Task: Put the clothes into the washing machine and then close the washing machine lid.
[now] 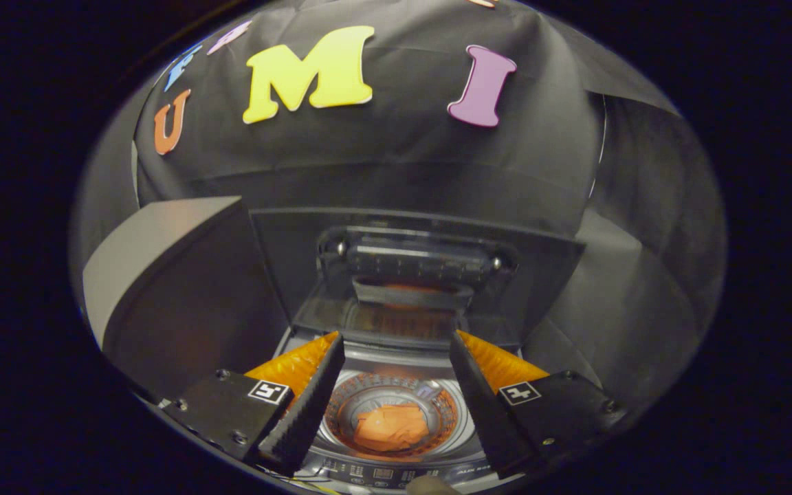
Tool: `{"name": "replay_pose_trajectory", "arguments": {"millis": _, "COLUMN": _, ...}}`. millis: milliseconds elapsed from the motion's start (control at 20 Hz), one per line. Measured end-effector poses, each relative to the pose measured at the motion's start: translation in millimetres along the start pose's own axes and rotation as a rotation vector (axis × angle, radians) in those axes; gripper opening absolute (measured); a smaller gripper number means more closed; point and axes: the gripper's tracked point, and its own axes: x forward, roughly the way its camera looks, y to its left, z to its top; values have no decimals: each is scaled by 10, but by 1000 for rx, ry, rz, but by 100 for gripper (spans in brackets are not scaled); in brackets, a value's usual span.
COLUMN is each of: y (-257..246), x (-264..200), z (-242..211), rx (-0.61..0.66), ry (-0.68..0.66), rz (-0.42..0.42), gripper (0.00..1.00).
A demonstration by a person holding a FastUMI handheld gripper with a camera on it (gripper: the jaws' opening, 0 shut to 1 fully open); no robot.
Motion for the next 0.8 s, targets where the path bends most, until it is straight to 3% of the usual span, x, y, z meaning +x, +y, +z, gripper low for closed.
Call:
{"name": "replay_pose_trajectory", "arguments": {"millis": 400, "y": -145, "x": -28, "z": 729, "rx": 41, "ry": -102, "rz": -23, "gripper": 96}}
{"name": "replay_pose_trajectory", "arguments": {"millis": 800, "y": -276, "x": 221, "z": 1087, "rx": 76, "ry": -125, "rz": -56, "gripper": 96}}
